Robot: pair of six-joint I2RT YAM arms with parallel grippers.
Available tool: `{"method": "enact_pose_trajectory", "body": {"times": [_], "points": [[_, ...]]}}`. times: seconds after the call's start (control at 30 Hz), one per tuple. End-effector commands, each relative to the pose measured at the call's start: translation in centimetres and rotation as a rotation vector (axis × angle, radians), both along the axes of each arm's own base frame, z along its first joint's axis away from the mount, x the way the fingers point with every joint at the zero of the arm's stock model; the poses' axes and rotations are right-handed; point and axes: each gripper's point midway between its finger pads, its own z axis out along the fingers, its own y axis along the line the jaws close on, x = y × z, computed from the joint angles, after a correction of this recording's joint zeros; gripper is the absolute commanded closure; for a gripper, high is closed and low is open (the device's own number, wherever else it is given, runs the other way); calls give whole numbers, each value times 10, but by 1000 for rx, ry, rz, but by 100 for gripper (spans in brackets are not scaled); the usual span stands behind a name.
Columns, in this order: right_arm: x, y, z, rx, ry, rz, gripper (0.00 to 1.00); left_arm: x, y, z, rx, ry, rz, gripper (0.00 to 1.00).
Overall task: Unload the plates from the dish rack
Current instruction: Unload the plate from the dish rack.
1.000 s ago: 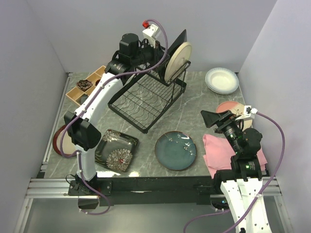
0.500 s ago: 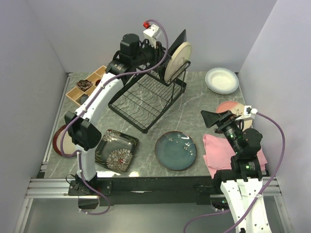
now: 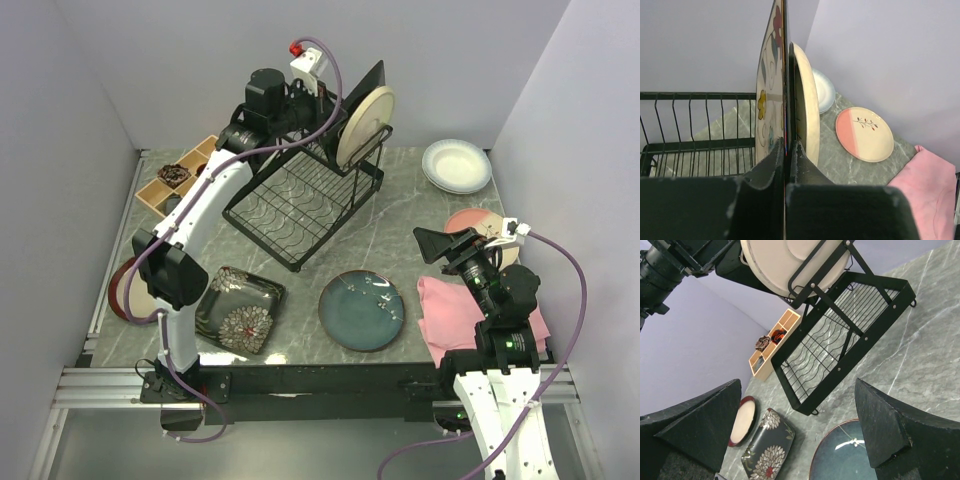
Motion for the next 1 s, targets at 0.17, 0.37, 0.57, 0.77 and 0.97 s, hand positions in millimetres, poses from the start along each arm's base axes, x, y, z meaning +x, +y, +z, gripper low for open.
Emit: {"method": "enact_pose_trajectory", "body": {"times": [0.17, 0.37, 0.57, 0.77, 0.97], "points": [[-1, 1, 10, 0, -48, 8, 0, -18, -2, 47, -50, -176, -47, 99], [-1, 1, 10, -3, -47, 6, 0, -28, 4, 73, -103, -226, -34, 99], [-1, 0, 11, -7, -51, 3, 0, -32, 7, 94, -118, -257, -27, 99], [-1, 1, 12, -6, -52, 4, 0, -35, 7, 114, -165, -288, -30, 99], [-1, 0, 12, -12, -51, 3, 0, -44, 9, 139, -210, -333, -48, 99]]}}
